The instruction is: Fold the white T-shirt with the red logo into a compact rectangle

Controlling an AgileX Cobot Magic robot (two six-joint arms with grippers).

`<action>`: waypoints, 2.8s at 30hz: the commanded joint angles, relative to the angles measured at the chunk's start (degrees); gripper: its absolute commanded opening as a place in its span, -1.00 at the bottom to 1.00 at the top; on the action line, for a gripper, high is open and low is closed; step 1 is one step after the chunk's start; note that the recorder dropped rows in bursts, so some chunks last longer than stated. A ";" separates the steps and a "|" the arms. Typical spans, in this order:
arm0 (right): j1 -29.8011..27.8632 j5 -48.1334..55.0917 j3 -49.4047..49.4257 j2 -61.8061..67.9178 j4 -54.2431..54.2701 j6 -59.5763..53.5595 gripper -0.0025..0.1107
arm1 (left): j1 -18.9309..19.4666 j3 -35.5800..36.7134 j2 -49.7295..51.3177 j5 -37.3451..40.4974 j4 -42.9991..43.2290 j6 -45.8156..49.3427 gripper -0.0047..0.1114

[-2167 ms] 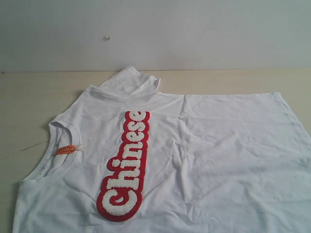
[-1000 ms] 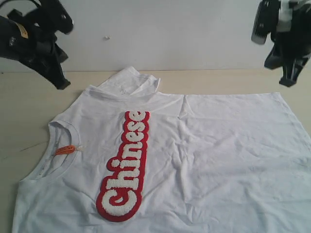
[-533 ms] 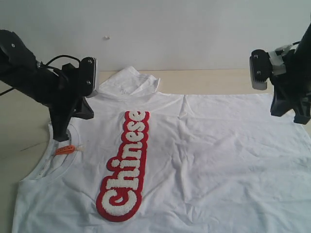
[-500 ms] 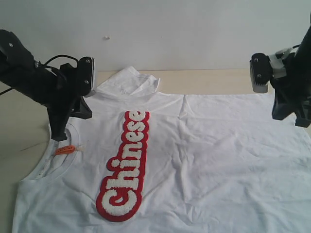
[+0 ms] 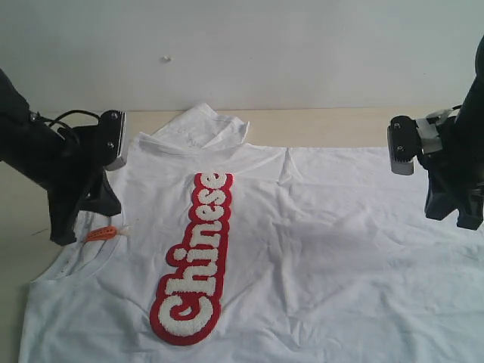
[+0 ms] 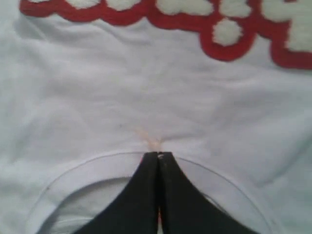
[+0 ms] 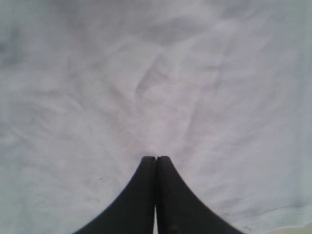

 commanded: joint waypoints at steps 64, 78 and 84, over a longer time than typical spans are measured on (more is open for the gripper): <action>-4.48 -8.92 -0.16 6.68 0.34 -9.58 0.64 | -0.29 1.80 3.52 -9.69 11.82 -7.27 0.37; -4.48 -9.16 -0.16 8.28 0.22 -9.68 0.64 | -0.51 -2.37 6.85 -5.04 3.72 -4.22 0.38; -4.48 -9.75 -0.16 10.05 -0.02 -9.68 0.64 | -0.51 -2.37 7.09 -0.75 2.98 -3.63 0.34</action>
